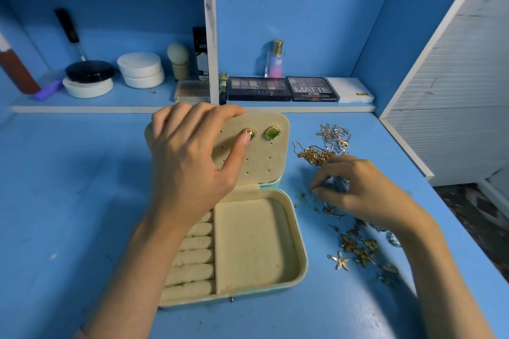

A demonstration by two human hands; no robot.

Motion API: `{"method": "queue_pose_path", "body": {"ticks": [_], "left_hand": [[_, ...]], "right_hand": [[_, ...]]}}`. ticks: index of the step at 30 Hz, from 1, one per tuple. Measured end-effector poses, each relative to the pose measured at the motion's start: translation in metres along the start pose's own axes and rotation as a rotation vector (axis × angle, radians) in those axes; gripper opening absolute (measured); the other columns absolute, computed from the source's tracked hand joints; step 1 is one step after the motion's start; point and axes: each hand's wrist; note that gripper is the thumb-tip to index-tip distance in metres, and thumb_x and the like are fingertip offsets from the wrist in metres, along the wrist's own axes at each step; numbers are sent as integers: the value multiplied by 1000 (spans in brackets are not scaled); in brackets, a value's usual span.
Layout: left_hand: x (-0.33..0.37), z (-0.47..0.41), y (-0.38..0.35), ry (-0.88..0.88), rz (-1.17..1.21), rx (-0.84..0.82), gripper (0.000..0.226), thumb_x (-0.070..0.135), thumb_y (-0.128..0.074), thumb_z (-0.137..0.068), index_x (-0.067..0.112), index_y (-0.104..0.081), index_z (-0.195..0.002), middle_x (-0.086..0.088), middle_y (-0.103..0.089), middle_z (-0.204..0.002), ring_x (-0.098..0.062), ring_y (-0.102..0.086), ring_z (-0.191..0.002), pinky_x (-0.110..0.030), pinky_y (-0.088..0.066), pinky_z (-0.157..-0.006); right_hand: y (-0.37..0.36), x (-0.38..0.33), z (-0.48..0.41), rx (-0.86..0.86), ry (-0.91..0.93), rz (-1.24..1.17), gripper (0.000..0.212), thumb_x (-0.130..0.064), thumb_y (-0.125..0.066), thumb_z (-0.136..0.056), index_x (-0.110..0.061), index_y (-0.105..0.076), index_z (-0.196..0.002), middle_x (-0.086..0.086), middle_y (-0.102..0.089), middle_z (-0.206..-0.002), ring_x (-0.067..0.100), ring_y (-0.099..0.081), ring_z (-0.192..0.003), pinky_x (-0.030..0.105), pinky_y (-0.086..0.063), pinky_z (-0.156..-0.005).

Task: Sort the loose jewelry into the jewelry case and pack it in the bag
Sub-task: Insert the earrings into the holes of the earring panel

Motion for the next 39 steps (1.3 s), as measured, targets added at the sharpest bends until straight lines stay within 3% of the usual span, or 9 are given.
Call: {"method": "queue_pose_path", "body": {"ticks": [4, 9, 15, 21, 30, 39], "left_hand": [[0, 0, 0, 0, -4, 5, 23, 32, -59, -90, 14, -69, -101, 1, -67, -88, -22, -53, -85, -35, -31, -83], [0, 0, 0, -4, -7, 10, 22, 32, -60, -90, 14, -69, -101, 1, -66, -87, -21, -53, -84, -35, -31, -83], [0, 0, -1, 0, 0, 8, 22, 32, -60, -90, 15, -69, -101, 2, -66, -87, -21, -52, -85, -35, -31, -82], [0, 0, 0, 0, -1, 8, 24, 32, -59, -90, 14, -69, -101, 1, -67, -88, -20, -52, -85, -35, -31, -82], [1, 0, 0, 1, 4, -1, 24, 33, -59, -90, 14, -69, -101, 1, -67, -89, -18, -50, -85, -34, -30, -82], [0, 0, 0, 2, 4, -1, 25, 33, -58, -91, 14, -69, -102, 1, -67, -90, -18, -50, -86, -34, -30, -82]], "right_hand": [[-3, -2, -1, 8, -18, 30, 7, -18, -70, -78, -25, -70, -77, -12, -60, -82, 3, -51, -86, 26, -44, -75], [-7, -3, -1, 27, -26, 58, 7, -19, -70, -78, -25, -69, -74, -11, -59, -81, 9, -51, -86, 34, -46, -74], [-12, -5, -4, 112, -44, 61, 9, -16, -67, -80, -23, -65, -74, -14, -55, -78, 2, -49, -79, 28, -43, -68], [-20, -6, -8, 183, -11, 115, 4, -14, -69, -81, -16, -69, -78, 0, -59, -82, 21, -53, -83, 39, -47, -70], [-20, -5, -9, 171, -13, 147, 4, -14, -71, -79, -17, -72, -79, -5, -53, -82, 20, -52, -84, 35, -45, -71], [-23, -3, -10, 263, -13, 253, 6, -9, -73, -76, -14, -72, -78, 3, -60, -80, 26, -54, -79, 28, -30, -63]]}}
Point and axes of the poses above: each hand's wrist, its own z-axis away from the middle knuckle, its own y-axis out of the back of the hand, x = y × z
